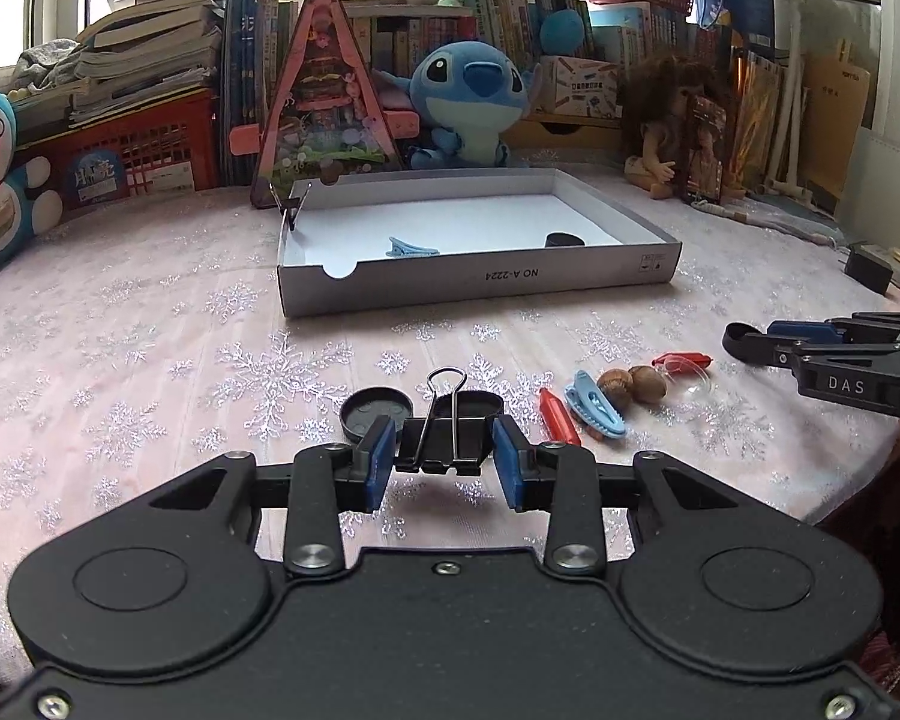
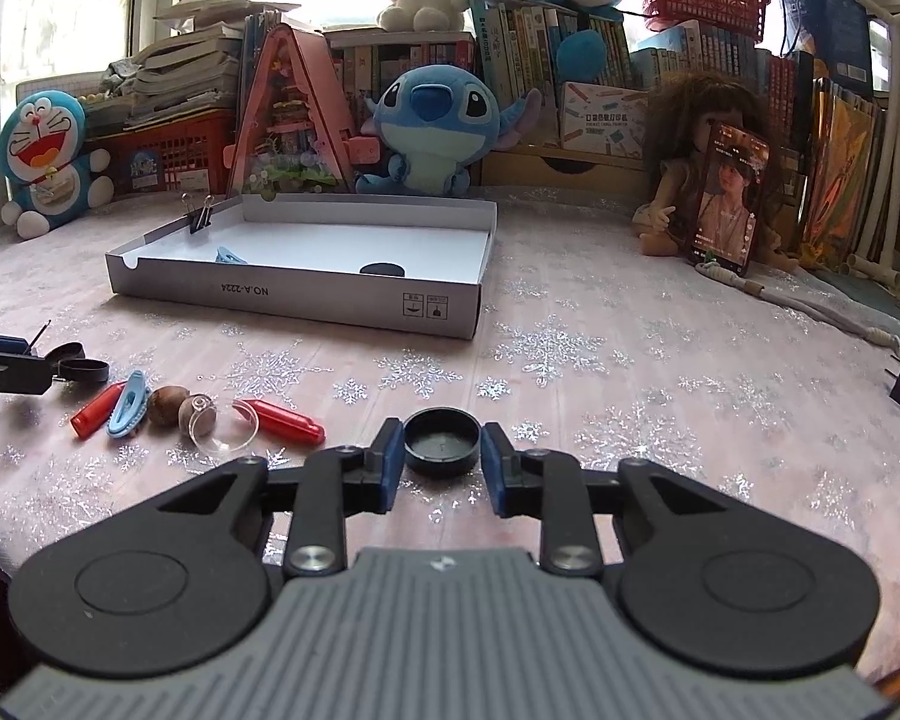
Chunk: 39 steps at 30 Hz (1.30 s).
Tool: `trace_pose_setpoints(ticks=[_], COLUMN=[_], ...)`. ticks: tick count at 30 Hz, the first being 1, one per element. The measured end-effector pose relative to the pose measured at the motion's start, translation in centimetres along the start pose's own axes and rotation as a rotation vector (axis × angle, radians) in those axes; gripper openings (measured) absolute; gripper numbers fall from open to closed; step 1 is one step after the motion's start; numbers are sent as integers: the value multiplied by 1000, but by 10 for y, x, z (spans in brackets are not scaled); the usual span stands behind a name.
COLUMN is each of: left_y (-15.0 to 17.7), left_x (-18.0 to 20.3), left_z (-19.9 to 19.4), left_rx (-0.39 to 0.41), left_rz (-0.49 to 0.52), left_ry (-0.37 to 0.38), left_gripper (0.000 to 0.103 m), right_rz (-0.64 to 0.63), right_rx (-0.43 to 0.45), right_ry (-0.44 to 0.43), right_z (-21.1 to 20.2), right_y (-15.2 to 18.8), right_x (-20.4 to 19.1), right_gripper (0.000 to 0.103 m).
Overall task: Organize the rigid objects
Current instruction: 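Carry both into the tray while the right tool sets the cap beside the black lid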
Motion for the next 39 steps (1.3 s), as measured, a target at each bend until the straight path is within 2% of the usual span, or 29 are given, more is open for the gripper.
trace_pose_setpoints(ticks=[5,8,10,11,25,39], left_y=[7,4,2,0,-35,-120], left_x=[-2,-3,-3,-3,-4,-1], left_z=[3,2,-1,-2,-10,20], left_rx=[-13,-7,-3,2,12,16], left_rz=[-5,-15,-19,-20,-88,-173], left_ry=[-11,-9,-7,-6,15,23], left_gripper=[33,33,33,33,33,33], right_rz=[3,4,-6,-17,16,123], right_rx=[-1,-9,-25,-27,11,-39], right_ry=[28,38,28,36,3,-50], right_z=[9,12,13,12,-5,24], right_y=[-1,-1,0,0,-35,-91], right_x=[2,2,-1,-3,1,18], right_gripper=[68,69,39,38,37,37])
Point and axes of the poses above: each gripper's, at about its wrist camera, not at the fingertips, and z roughly the way its jaws point, x to its right, y to its underside, the point moved 6 cm from there along z, roughly the way its jaws point, and after that the axes turned 12 degrees about -z, right-handed, at the moved point
